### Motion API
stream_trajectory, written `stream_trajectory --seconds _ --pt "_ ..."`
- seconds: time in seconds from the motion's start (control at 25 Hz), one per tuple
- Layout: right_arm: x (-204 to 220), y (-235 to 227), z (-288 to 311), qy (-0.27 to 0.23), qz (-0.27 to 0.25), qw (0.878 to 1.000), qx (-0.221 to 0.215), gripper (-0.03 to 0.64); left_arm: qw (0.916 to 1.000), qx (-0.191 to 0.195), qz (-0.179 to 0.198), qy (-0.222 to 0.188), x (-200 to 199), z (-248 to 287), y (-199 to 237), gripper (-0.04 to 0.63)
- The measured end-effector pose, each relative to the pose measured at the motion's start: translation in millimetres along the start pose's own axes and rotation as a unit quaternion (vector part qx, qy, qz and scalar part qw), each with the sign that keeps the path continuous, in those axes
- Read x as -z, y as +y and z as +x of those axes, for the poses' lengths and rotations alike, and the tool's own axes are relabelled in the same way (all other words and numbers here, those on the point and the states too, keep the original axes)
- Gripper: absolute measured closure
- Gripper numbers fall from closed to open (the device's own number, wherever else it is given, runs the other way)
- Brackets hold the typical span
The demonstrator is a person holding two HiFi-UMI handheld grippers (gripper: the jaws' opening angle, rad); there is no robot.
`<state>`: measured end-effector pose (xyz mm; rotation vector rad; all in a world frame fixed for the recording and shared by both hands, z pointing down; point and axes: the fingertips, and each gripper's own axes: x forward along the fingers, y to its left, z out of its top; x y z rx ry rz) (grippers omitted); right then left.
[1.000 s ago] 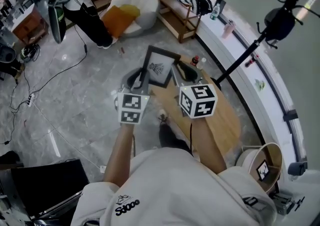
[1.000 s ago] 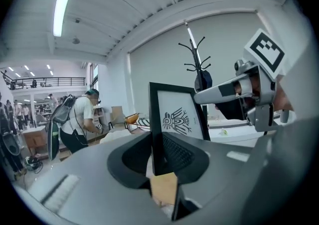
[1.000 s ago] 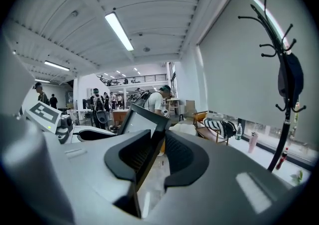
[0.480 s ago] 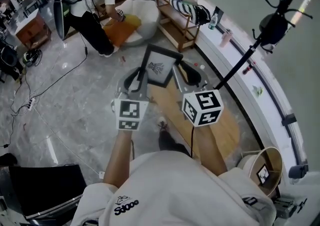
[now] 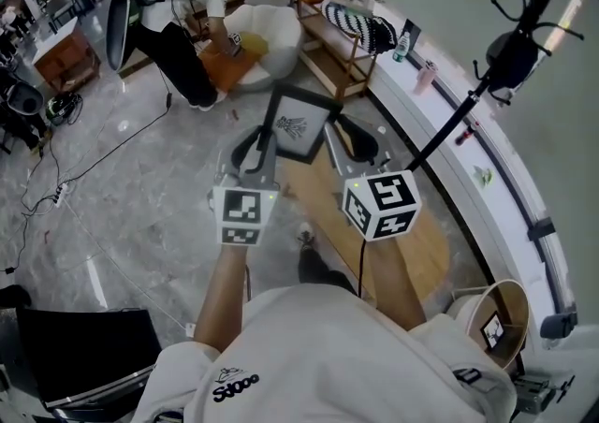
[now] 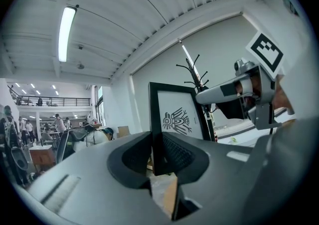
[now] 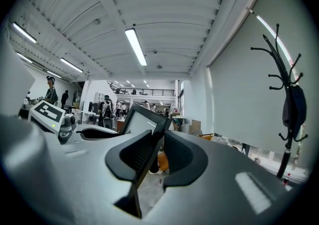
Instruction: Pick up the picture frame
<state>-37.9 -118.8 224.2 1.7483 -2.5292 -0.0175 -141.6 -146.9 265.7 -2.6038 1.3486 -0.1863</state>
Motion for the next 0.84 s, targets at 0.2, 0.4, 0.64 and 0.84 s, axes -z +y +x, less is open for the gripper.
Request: stream_trajectory --seconds 0.2,0.4,0.64,0.84 --pt "-4 7 1 -0.002 -0.001 1.0 -0.002 0.541 1.0 -0.003 -0.002 -0.004 -3 -6 6 0.52" --pt "-5 11 2 0.0 -0.004 1.0 -0.002 0.554 1.0 -0.006 -0.004 -0.004 -2 -9 10 0.52" --pt "0 1 0 0.002 -0.001 1.0 0.001 0.557 1.0 -0.005 -0.005 -0.006 -1 -3 2 0.52" --pt "-3 2 2 0.001 0.0 1.0 0.002 0.558 0.9999 -0.003 -0.005 -0.009 -3 -2 6 0.52"
